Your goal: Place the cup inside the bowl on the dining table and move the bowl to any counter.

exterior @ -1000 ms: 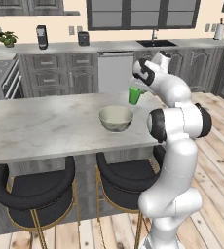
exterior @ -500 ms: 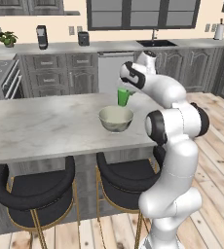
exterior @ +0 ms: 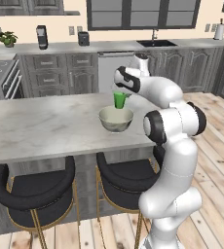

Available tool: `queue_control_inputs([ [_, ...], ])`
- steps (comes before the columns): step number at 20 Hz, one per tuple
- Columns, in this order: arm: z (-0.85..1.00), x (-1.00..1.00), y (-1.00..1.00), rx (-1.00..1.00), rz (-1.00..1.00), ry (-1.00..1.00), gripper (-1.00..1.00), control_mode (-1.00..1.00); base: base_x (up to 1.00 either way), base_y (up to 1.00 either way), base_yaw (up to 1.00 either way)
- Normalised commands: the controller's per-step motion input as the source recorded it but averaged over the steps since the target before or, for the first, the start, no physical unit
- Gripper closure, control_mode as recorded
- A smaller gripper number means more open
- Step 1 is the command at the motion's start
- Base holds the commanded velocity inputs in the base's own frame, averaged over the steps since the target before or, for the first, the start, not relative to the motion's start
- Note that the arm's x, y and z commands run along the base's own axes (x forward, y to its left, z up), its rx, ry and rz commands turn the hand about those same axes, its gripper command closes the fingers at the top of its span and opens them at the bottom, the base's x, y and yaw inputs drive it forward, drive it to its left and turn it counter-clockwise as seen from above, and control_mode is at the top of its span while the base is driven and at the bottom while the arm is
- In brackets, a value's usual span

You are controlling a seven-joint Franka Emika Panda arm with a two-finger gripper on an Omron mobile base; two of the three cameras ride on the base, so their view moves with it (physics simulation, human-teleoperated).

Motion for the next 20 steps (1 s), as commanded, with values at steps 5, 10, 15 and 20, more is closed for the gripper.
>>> queue_control_inputs([
  [5,-0.22,0.03,0.0,-0.03,-0.01,0.0,1.0,-1.0,0.0,0.0,0.0],
  [10,-0.32,0.01,0.0,0.0,-0.01,0.0,1.0,-1.0,0.0,0.0,0.0],
  [15,-0.34,0.17,0.01,0.0,0.0,0.0,1.0,-1.0,0.0,0.0,0.0],
  [20,-0.23,0.24,0.07,0.0,0.0,0.0,1.0,-1.0,0.0,0.0,0.0],
])
